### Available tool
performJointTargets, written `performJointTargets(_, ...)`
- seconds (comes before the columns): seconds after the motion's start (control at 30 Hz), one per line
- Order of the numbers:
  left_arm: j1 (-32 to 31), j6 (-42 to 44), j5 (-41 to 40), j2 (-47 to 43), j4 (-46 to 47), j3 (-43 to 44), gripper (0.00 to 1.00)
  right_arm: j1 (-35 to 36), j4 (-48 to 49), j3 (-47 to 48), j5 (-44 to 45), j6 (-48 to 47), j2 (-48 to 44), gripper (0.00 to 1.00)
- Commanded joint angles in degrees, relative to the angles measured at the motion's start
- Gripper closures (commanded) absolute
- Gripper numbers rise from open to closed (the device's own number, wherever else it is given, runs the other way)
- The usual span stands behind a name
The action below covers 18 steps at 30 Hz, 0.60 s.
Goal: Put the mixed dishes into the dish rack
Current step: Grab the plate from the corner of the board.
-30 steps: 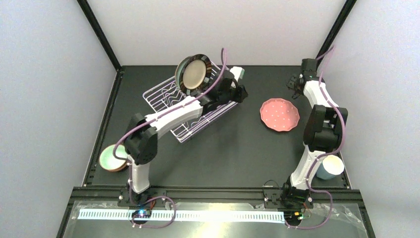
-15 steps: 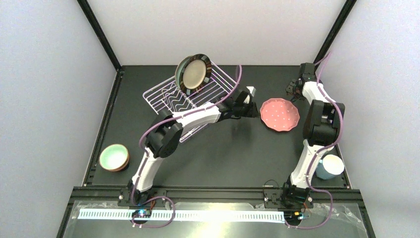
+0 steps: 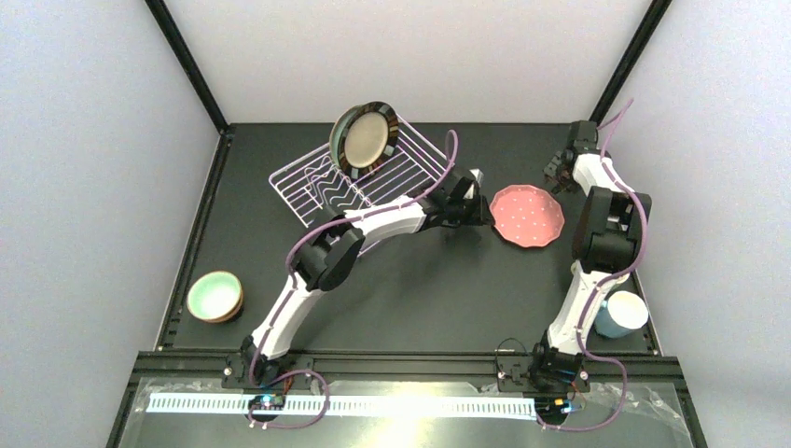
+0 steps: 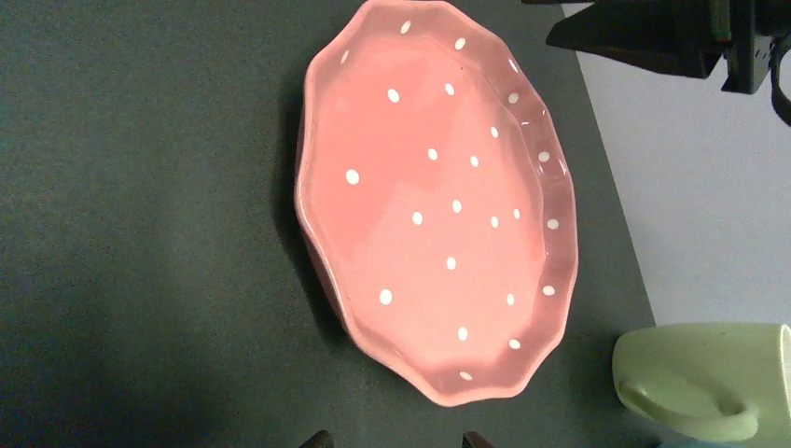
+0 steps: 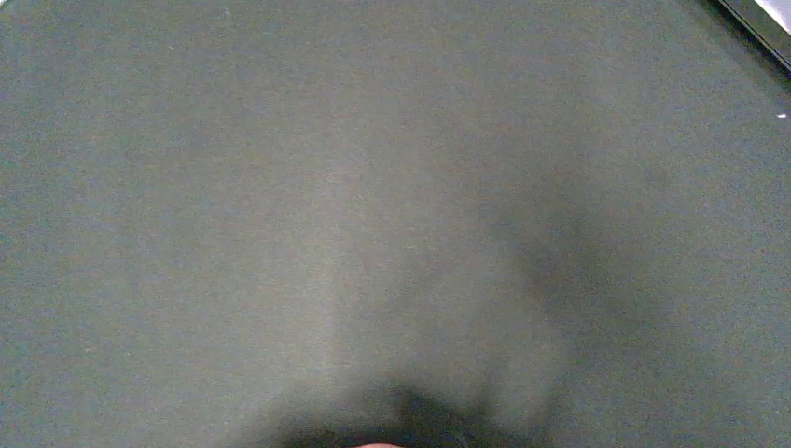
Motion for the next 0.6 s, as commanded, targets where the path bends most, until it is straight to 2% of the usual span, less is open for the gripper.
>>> performJointTargets(0.0,-0.07,-3.66,1.27,3.09,1.70,3.82,0.22,-0.68,-2.19,1.36,2.92,2.37,1.70,0.28)
performJointTargets(0.2,-0.07,-5.26,-0.70,5.53,-0.29,6.46,0.17,-0.91,-2.93,1.77,3.17,3.49,2.76,0.28)
performJointTargets(0.57,-0.01,-7.89,-3.76,8.99,-1.68,8.88,0.16,-0.91,-5.42,4.19,5.29,6.94,4.72,0.30)
